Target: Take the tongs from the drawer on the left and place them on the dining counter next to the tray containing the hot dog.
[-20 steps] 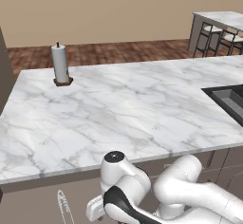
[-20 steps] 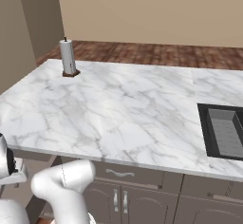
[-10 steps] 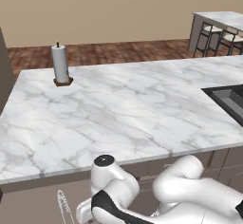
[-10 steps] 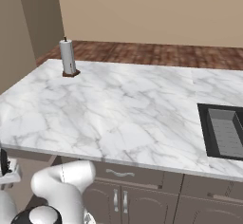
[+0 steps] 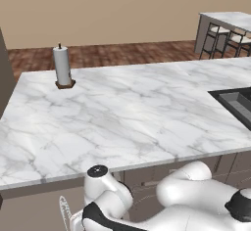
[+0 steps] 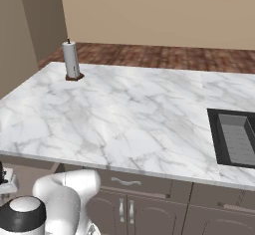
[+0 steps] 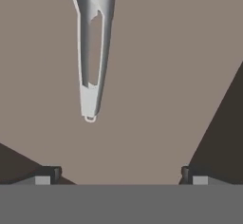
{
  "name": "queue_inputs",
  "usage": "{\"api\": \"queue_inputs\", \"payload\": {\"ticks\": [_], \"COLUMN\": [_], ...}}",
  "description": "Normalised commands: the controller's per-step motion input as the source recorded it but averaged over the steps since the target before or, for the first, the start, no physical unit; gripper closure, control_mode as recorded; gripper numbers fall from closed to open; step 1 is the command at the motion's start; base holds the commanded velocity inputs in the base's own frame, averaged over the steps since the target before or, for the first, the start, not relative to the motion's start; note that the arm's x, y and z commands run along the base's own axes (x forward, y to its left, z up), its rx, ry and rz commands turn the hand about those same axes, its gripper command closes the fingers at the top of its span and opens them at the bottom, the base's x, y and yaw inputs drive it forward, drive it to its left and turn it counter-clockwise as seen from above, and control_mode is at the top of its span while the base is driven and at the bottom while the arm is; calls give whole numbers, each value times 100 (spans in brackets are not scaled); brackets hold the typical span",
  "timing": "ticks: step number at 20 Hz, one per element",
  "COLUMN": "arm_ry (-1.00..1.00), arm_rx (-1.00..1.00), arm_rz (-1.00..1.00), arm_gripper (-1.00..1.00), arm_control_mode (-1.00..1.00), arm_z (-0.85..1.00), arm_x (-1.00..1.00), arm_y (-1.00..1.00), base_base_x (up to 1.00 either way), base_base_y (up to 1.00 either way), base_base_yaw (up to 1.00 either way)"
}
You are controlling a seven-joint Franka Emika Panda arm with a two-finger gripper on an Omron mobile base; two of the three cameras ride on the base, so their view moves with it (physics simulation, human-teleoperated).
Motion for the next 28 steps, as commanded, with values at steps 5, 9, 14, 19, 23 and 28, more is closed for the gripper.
{"api": "queue_inputs", "payload": {"ticks": [5,9,14,19,23,28], "arm_ry": [0,0,0,0,0,0], "arm_rx": [0,0,0,0,0,0], "arm_rz": [0,0,0,0,0,-1], "arm_gripper": [-100,-100,-100,-100,-100,-100], "arm_control_mode": [-100,-100,-100,-100,-100,-100], "arm_z": [-18,-20,-22,-18,-15,-19], "arm_x": [5,12,11,5,7,11], "arm_y": [11,10,14,20,23,15], "base_base_x": [0,0,0,0,0,0], "base_base_y": [0,0,0,0,0,0], "base_base_yaw": [0,0,0,0,0,0]}}
